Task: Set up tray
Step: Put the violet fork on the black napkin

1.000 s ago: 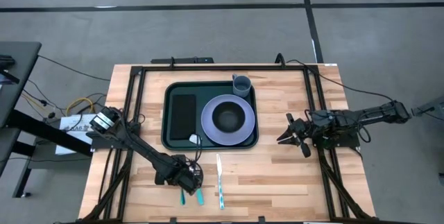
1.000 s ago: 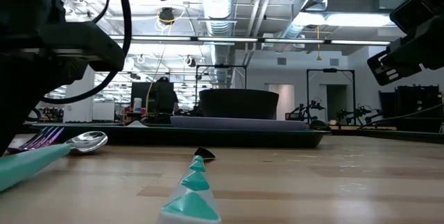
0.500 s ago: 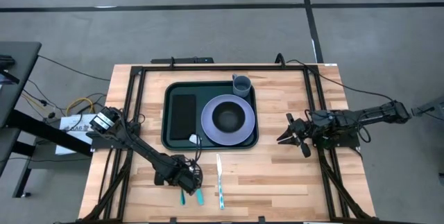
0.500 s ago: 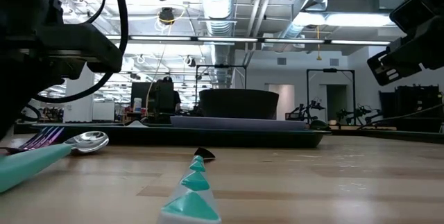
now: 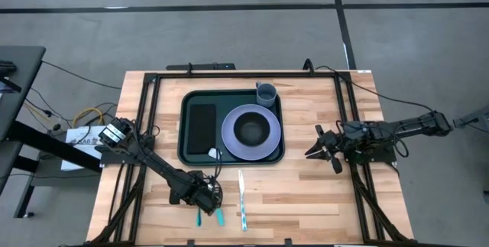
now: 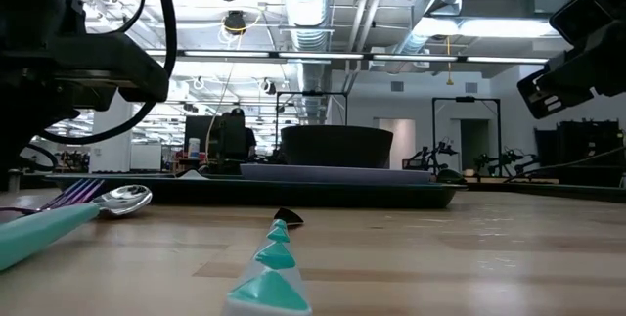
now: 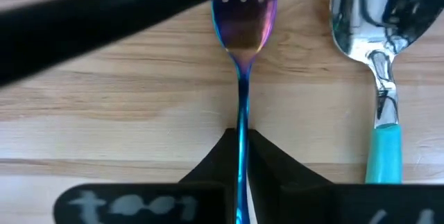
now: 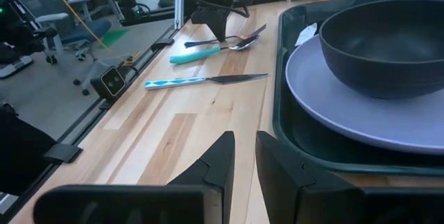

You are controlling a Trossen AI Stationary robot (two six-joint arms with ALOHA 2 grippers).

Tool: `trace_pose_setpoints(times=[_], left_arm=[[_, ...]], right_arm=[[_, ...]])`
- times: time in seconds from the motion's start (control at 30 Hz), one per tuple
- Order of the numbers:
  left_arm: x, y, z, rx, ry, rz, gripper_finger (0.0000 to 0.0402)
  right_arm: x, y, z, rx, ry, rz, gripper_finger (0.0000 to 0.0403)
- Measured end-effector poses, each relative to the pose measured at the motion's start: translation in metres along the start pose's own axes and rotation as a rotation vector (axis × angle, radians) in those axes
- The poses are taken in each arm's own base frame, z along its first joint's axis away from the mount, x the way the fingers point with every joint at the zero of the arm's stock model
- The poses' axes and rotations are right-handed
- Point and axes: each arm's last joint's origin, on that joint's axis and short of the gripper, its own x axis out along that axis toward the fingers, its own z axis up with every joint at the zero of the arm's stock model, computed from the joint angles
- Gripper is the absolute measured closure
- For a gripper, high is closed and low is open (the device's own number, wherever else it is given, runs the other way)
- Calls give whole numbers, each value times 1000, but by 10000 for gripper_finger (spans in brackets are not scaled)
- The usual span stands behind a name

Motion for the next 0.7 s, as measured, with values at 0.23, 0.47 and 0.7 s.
trace_pose_setpoints(times=[0.23,0.47,0.7], left_arm=[[0,0,0,0,-7,-5,400],[-9,-5,-4,20,-37,1,401],[-26,-13,-10,34,-99,-42,401]], right_arm=[[0,0,0,-24,-1,1,349],[0,0,0,-24,-2,1,349],[0,0,0,-24,-2,1,349]])
